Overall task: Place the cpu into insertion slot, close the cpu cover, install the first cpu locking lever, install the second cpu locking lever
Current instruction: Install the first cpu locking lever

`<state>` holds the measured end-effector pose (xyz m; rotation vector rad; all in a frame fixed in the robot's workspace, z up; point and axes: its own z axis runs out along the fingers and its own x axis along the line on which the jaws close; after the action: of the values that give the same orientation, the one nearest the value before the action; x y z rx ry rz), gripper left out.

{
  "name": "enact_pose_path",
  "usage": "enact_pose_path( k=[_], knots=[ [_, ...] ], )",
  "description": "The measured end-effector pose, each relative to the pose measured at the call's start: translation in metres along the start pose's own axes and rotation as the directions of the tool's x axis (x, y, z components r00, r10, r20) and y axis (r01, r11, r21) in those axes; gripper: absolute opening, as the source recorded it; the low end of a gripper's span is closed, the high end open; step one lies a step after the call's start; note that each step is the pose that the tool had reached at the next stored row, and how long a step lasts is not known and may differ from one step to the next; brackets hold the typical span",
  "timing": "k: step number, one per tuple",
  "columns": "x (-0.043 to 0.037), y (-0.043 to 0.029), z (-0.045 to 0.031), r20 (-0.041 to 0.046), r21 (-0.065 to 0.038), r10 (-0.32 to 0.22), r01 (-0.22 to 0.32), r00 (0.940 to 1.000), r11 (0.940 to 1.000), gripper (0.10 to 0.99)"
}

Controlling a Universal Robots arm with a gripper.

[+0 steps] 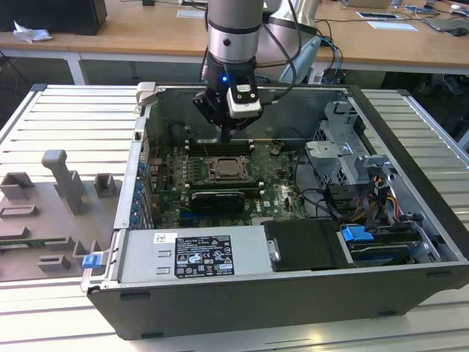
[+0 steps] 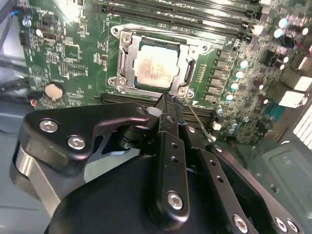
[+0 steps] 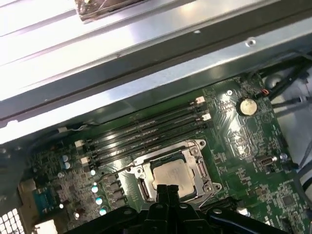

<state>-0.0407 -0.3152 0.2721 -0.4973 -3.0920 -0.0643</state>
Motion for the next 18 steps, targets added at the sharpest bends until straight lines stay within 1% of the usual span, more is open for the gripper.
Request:
enact_pose_path(
  k=[1,2,3,5,6,7,8,9,10,11,13,14,17,18],
  knots=[
    [0.0,0.0,0.0,-0.0016,0.001,-0.041,0.041,0.9992,0.9992,0.106],
    [0.0,0.0,0.0,-0.003,0.001,-0.076,0.076,0.9971,0.9971,0.106],
    [0.0,0.0,0.0,-0.0045,0.002,-0.111,0.111,0.9938,0.9938,0.106],
    [0.0,0.0,0.0001,-0.0074,0.002,-0.182,0.182,0.9833,0.9833,0.106],
    [0.0,0.0,0.0004,-0.0094,0.003,-0.231,0.231,0.973,0.973,0.106],
    [0.0,0.0,0.0005,-0.0107,0.003,-0.26,0.26,0.9655,0.9655,0.106],
    [0.0,0.0,0.0006,-0.0115,0.003,-0.278,0.278,0.9605,0.9605,0.106],
    [0.0,0.0,0.0007,-0.0127,0.003,-0.305,0.305,0.9524,0.9524,0.106],
    [0.0,0.0,0.0008,-0.014,0.003,-0.334,0.334,0.9426,0.9427,0.106],
    [0.0,0.0,0.0009,-0.0157,0.003,-0.372,0.372,0.928,0.9281,0.106],
    [0.0,-0.0001,0.0009,-0.017,0.003,-0.402,0.402,0.9157,0.9158,0.106],
    [0.0003,-0.0001,0.001,-0.0174,0.003,-0.41,0.41,0.9119,0.912,0.106],
    [0.0067,-0.0022,0.0011,-0.016,0.003,-0.412,0.412,0.911,0.9111,0.106],
    [0.0114,-0.0038,0.0013,-0.015,0.003,-0.411,0.411,0.9113,0.9114,0.106]
  ],
)
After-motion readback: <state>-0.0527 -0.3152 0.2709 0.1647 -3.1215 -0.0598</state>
